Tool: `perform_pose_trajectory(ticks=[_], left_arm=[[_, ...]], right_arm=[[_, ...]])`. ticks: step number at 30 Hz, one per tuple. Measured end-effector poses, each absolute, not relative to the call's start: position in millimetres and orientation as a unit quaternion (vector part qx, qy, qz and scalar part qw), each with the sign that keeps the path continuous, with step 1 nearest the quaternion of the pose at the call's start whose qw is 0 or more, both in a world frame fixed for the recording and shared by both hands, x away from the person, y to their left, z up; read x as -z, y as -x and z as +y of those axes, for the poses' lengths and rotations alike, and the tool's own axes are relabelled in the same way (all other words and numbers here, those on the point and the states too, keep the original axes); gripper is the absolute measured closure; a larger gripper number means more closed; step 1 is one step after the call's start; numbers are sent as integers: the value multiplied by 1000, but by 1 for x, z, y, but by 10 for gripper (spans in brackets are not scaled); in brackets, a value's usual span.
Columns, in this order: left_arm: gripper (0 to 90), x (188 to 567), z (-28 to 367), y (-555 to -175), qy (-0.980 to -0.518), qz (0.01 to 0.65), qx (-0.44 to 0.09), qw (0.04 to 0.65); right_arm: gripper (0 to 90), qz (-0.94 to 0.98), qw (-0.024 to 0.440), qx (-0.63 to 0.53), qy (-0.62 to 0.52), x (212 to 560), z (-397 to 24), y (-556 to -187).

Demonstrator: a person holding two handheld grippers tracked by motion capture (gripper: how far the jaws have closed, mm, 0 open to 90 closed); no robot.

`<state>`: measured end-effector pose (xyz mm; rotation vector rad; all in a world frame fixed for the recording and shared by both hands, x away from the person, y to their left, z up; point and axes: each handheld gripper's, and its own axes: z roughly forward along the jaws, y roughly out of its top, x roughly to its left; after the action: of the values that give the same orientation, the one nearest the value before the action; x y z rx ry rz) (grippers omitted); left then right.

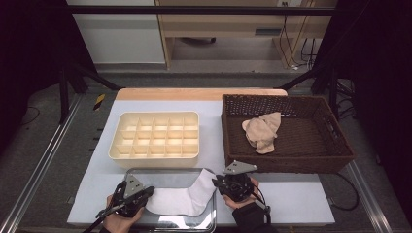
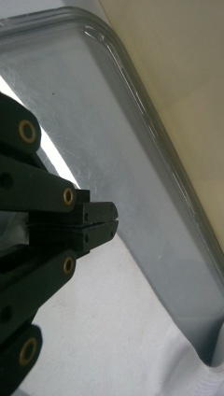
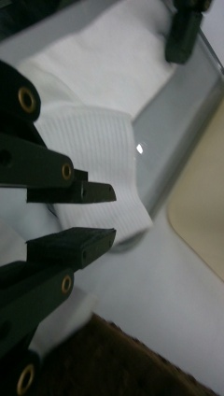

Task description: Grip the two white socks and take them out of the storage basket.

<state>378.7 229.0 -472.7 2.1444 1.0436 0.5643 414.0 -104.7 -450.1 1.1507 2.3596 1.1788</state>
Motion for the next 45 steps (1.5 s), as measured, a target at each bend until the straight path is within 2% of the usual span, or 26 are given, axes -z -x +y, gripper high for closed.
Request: perform_pose_trajectory(ticks=[2,6,9,13,16,19,22,27,34,45], left_arm=[[884,473,229,-379,-824,400,-217,338],[884,473,230,-379,-824,401,-214,339],[883,473,230,-379,-824,400,-214,340],[884,473,231,-379,-823,402,-213,340],[883,473,231,-379,-823,402,-212,340],[877,473,231,-379,-823,402,-214,339],[837,473,231,-378,-821,404,-216,342],[736,467,235,-376,-812,405,-210,364],[626,463,237,-368,-808,404,-208,375],[535,466,234,-365,-814,395,-217,367]], right_arm=[[693,812,141,-403,-398,453,-104,-422],[686,828,135,-376,-394,467,-97,-434],[802,838,135,-357,-389,468,-96,-433],[853,838,140,-350,-395,462,-103,-429],[831,831,130,-358,-404,459,-112,-426],[724,821,123,-379,-409,457,-118,-425],[695,809,128,-406,-406,447,-130,-421],[706,790,148,-422,-420,436,-158,-414],[722,787,151,-400,-445,449,-186,-410],[692,784,135,-405,-451,459,-194,-392]])
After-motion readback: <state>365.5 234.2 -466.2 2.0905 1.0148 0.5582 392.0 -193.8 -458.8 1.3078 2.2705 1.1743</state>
